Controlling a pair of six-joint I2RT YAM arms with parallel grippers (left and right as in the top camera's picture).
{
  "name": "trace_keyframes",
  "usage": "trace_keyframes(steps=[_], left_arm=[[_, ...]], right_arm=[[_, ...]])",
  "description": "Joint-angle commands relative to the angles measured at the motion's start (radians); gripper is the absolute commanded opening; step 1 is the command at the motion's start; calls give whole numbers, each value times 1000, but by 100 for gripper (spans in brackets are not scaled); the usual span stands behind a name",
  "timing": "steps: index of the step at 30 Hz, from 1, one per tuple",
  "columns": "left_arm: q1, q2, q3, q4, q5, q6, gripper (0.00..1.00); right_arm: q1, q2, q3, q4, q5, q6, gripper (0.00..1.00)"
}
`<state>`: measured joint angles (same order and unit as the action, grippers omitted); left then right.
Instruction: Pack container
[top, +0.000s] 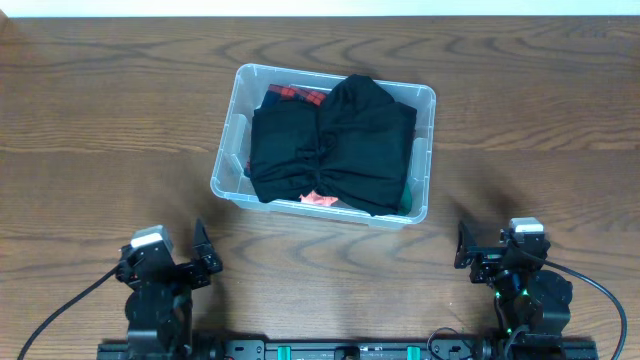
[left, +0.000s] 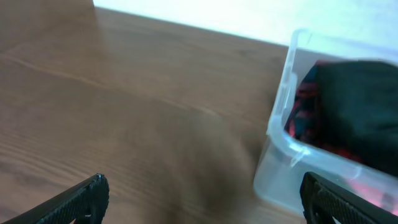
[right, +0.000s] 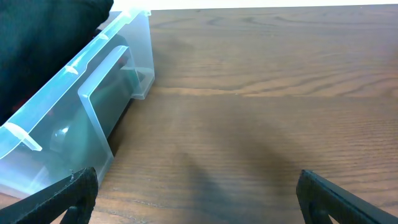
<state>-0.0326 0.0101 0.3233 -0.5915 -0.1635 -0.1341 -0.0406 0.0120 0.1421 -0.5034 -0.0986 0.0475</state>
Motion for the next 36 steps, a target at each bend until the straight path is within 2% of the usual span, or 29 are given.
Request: trace_keyframes(steps=[1, 17, 36], left_arm=[[2, -8, -48, 19, 6, 2, 98], [1, -8, -174, 38, 6, 2, 98], [2, -7, -175, 40, 6, 2, 98]], right_arm=[[8, -6, -4, 2, -7, -11, 99], [8, -6, -4, 2, -6, -11, 99], [8, -6, -4, 2, -7, -11, 99]])
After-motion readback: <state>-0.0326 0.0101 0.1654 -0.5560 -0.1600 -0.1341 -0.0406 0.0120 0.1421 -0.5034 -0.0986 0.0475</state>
